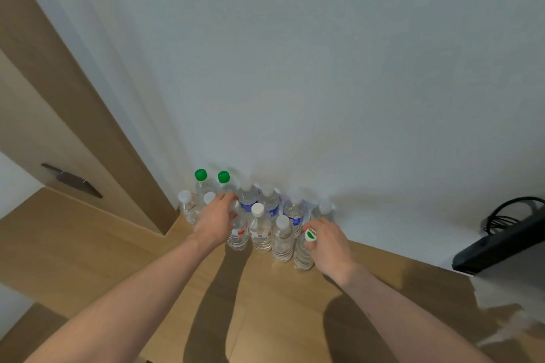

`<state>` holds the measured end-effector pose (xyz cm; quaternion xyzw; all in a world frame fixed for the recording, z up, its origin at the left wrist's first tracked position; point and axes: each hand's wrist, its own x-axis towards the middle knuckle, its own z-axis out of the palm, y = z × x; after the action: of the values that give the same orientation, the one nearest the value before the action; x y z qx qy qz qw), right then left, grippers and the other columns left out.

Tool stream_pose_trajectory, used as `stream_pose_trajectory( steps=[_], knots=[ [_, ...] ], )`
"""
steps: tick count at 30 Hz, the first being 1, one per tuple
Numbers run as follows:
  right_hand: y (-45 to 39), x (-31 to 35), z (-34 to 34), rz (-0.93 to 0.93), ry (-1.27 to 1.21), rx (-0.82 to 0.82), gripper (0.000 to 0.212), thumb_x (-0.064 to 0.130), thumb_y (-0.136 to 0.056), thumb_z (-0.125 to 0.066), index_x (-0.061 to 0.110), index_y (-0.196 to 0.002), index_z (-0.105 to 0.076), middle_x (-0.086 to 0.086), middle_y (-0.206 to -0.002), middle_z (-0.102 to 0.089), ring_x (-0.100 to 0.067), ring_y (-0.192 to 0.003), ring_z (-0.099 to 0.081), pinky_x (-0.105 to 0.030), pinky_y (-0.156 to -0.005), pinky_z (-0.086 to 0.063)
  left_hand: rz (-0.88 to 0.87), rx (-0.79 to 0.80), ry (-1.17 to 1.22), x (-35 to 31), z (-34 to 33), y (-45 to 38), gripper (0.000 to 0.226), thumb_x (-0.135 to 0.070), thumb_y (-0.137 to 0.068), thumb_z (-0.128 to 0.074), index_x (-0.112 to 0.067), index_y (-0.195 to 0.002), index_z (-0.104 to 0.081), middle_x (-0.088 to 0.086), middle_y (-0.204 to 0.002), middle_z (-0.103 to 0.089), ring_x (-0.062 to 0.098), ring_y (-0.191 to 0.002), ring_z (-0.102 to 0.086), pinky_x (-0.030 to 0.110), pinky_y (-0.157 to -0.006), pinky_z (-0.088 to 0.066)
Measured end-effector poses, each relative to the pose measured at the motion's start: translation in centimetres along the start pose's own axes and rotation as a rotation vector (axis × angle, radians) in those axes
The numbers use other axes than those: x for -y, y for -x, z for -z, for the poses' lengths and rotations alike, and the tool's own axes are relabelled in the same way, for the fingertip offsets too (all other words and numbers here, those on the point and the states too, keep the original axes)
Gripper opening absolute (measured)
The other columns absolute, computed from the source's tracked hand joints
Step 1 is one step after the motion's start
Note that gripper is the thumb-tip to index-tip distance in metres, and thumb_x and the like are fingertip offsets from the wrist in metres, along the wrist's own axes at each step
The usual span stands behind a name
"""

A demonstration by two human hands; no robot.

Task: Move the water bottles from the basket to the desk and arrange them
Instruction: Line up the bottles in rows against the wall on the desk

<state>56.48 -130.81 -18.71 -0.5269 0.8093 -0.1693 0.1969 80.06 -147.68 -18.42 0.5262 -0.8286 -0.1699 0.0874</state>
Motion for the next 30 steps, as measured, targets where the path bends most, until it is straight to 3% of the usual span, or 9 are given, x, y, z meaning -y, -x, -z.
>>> stream_pose_trajectory(
  steps=[4, 10, 16, 18, 20, 22, 26, 28, 30],
  knots=[
    [-0.3, -0.5, -0.2, -0.017, -0.026, -0.022, 0.032, 0.022, -0.095, -0.078, 0.028, -0.125, -0.069, 0.007, -0.119, -0.064, -0.018, -0.112, -0.060, -0.031, -0.095, -0.051, 0.002, -0.008, 0.046, -0.4, -0.4, 0.1, 0.032, -0.013, -0.103, -0.058, -0.018, -0.134, -0.056, 0.008, -0.132, -0.058, 0.031, -0.105, -0.064, 0.036, -0.084, -0.045],
    [-0.7, -0.3, -0.9, -0.015, -0.036, -0.017, 0.029, 0.031, -0.093, -0.078, 0.031, -0.120, -0.067, 0.008, -0.111, -0.061, -0.017, -0.105, -0.061, -0.034, -0.090, -0.053, 0.019, -0.010, 0.096, -0.2, -0.7, 0.7, 0.034, -0.011, -0.103, -0.057, -0.015, -0.137, -0.052, 0.010, -0.137, -0.055, 0.029, -0.106, -0.062, 0.038, -0.088, -0.048],
    [-0.8, -0.9, -0.3, -0.012, -0.036, 0.024, 0.034, 0.033, -0.093, -0.076, 0.034, -0.124, -0.062, 0.010, -0.116, -0.058, -0.015, -0.106, -0.061, -0.034, -0.090, -0.053, 0.033, 0.053, 0.035, -0.2, 0.1, 0.9, 0.054, -0.027, -0.098, -0.068, -0.019, -0.146, -0.045, 0.008, -0.144, -0.050, 0.030, -0.116, -0.062, 0.043, -0.099, -0.052],
    [-0.7, -1.1, -0.2, -0.026, -0.038, 0.051, 0.029, 0.032, -0.096, -0.073, 0.033, -0.123, -0.062, 0.010, -0.113, -0.056, -0.015, -0.102, -0.062, -0.033, -0.087, -0.053, 0.050, 0.029, 0.003, -0.4, 0.5, 1.2, 0.062, -0.025, -0.096, -0.069, -0.020, -0.151, -0.041, 0.007, -0.149, -0.043, 0.027, -0.105, -0.067, 0.042, -0.088, -0.057],
    [-0.5, -1.1, -0.4, -0.045, -0.055, 0.060, 0.026, 0.036, -0.097, -0.071, 0.033, -0.121, -0.062, 0.012, -0.110, -0.053, -0.014, -0.096, -0.059, -0.029, -0.082, -0.049, -0.008, -0.067, -0.026, -1.4, 0.9, 1.7, 0.061, -0.021, -0.091, -0.068, -0.023, -0.147, -0.044, 0.002, -0.146, -0.041, 0.019, -0.079, -0.066, 0.035, -0.065, -0.056],
    [-0.4, -0.9, -0.8, -0.052, -0.065, 0.046, 0.027, 0.039, -0.097, -0.071, 0.032, -0.121, -0.061, 0.013, -0.109, -0.053, -0.013, -0.093, -0.058, -0.028, -0.078, -0.045, -0.129, -0.134, 0.004, -3.4, 1.0, 2.5, 0.053, -0.020, -0.089, -0.067, -0.026, -0.139, -0.050, -0.003, -0.140, -0.043, 0.014, -0.071, -0.063, 0.035, -0.061, -0.056],
    [-0.8, -0.6, -0.9, -0.056, -0.081, -0.014, 0.022, 0.032, -0.098, -0.072, 0.028, -0.119, -0.067, 0.009, -0.107, -0.061, -0.013, -0.089, -0.055, -0.028, -0.075, -0.039, -0.394, 0.036, -0.010, -7.0, -0.7, 4.3, 0.055, -0.025, -0.092, -0.063, -0.032, -0.144, -0.049, -0.010, -0.144, -0.044, 0.015, -0.104, -0.063, 0.035, -0.085, -0.058],
    [-0.8, -0.4, -0.9, -0.052, -0.078, -0.026, 0.019, 0.028, -0.098, -0.072, 0.028, -0.117, -0.067, 0.009, -0.106, -0.061, -0.013, -0.088, -0.055, -0.027, -0.073, -0.039, -0.404, 0.088, -0.010, -7.3, -1.8, 4.3, 0.056, -0.025, -0.091, -0.063, -0.032, -0.146, -0.050, -0.009, -0.147, -0.044, 0.016, -0.122, -0.055, 0.038, -0.098, -0.055],
    [-0.5, -0.3, -1.0, -0.052, -0.079, -0.030, 0.018, 0.027, -0.097, -0.073, 0.030, -0.113, -0.066, 0.011, -0.103, -0.060, -0.013, -0.088, -0.058, -0.024, -0.067, -0.038, -0.386, 0.065, 0.050, -6.9, -2.1, 4.4, 0.053, -0.023, -0.090, -0.064, -0.028, -0.142, -0.056, -0.007, -0.145, -0.047, 0.016, -0.128, -0.050, 0.039, -0.106, -0.049]
  ],
)
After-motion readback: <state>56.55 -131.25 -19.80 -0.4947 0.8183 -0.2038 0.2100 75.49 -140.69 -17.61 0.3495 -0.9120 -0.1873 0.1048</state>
